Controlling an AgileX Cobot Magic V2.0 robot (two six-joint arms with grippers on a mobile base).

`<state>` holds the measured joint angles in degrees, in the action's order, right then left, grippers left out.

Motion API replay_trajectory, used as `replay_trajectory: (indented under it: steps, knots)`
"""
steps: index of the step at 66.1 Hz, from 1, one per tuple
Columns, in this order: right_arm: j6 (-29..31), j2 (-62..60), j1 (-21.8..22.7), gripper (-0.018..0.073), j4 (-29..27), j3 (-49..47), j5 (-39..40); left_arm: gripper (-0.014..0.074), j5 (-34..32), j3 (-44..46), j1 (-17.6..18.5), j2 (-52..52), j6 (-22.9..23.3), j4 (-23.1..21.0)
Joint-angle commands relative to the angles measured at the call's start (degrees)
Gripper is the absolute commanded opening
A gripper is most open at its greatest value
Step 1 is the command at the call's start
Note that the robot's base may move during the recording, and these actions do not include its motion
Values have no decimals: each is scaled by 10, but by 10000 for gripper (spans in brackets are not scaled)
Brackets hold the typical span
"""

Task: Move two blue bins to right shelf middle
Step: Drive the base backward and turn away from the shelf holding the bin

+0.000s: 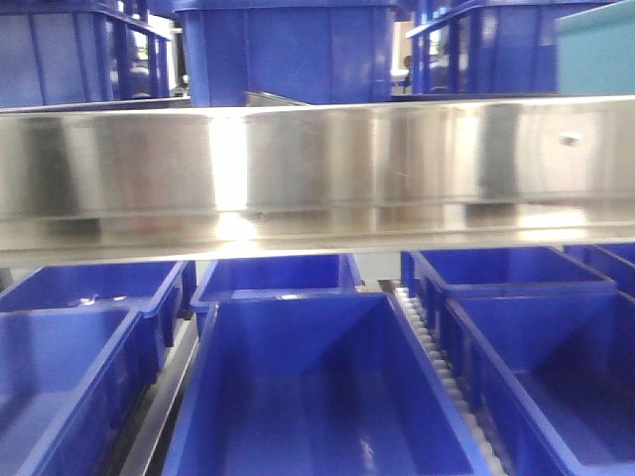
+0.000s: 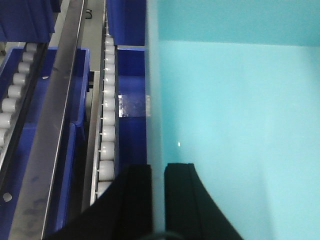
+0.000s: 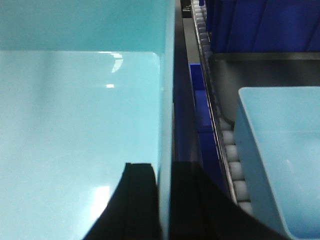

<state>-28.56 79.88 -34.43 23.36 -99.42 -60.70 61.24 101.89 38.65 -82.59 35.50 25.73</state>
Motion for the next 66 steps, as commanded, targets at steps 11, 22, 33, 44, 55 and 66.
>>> replay_trajectory:
  steps: [11,22,33,44,55,66]
  knots:
    - [2,-6,0,-158,15,-6,27,-111,-27,7,5,5,0,5]
    - [2,-6,0,-158,15,-6,27,-111,-27,7,5,5,0,5]
    - [2,-6,0,-158,15,-6,27,-111,-27,7,5,5,0,5]
    - [2,-6,0,-158,15,-6,27,-111,-27,7,5,5,0,5]
    - [2,-6,0,-158,15,-6,27,-111,-27,7,5,5,0,5]
    - [2,-6,0,-158,15,-6,29,-111,-27,7,5,5,0,5]
